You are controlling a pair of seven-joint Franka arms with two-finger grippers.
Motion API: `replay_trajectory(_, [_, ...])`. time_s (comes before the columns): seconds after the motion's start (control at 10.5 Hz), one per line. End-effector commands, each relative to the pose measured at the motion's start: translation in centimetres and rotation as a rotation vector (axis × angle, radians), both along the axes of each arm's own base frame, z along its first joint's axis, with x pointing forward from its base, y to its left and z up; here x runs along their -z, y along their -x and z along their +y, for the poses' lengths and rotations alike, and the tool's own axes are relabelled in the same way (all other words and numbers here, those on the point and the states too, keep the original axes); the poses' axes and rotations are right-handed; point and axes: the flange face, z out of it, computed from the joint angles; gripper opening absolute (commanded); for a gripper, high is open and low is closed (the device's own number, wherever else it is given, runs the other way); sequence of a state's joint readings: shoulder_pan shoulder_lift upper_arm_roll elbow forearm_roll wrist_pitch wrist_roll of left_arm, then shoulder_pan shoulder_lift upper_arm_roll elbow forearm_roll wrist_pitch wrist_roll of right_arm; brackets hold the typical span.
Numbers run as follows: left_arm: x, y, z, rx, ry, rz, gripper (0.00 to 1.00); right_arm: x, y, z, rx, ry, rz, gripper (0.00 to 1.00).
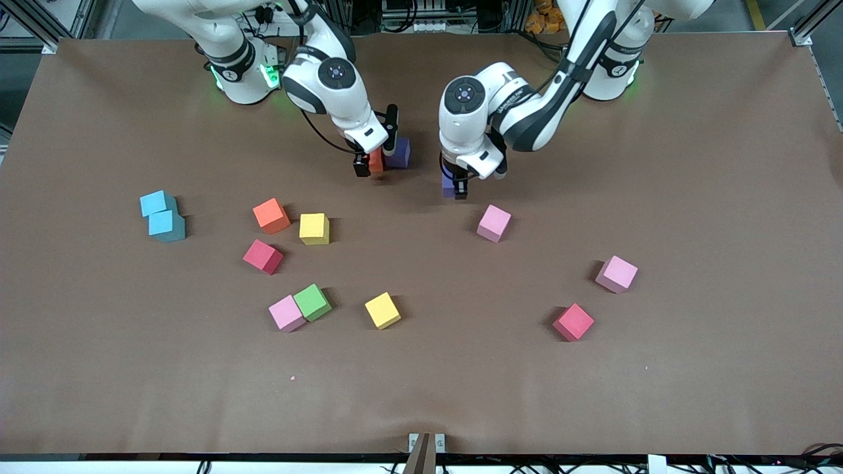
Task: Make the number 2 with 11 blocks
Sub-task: 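Place the purple block with the left gripper while the right gripper places orange, then grasp the yellow block with the right gripper while the left gripper reaches pink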
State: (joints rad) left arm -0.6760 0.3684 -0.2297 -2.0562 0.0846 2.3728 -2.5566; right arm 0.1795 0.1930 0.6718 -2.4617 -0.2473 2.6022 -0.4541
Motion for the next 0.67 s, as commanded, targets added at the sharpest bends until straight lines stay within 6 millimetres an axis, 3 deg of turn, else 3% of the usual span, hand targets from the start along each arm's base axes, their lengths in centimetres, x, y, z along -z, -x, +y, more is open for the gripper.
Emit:
replay_trajectory(0.0, [1.3, 2.0, -1.0, -0.011, 0.003, 0.010, 0.00, -3.4, -2.6, -2.7, 0.044, 0.060, -0.069, 1.00])
replay_trajectory(0.19, [3.7, 5.3, -3.7, 0.010, 0.034, 0.010, 0.00, -4.5, -4.6, -3.4, 0.052, 0.054, -0.068, 1.00])
replay_trajectory(0.38, [5.4, 5.9, -4.5, -0.010, 0.042, 0.018, 0.00, -5.1, -8.4, -5.3, 0.036, 0.023, -0.059, 1.00])
replay_trajectory(0.57, [5.9, 7.3, -5.5, -0.030, 0.047, 0.019, 0.00, -3.3, -11.5, -7.4, 0.027, 0.005, -0.026, 1.00])
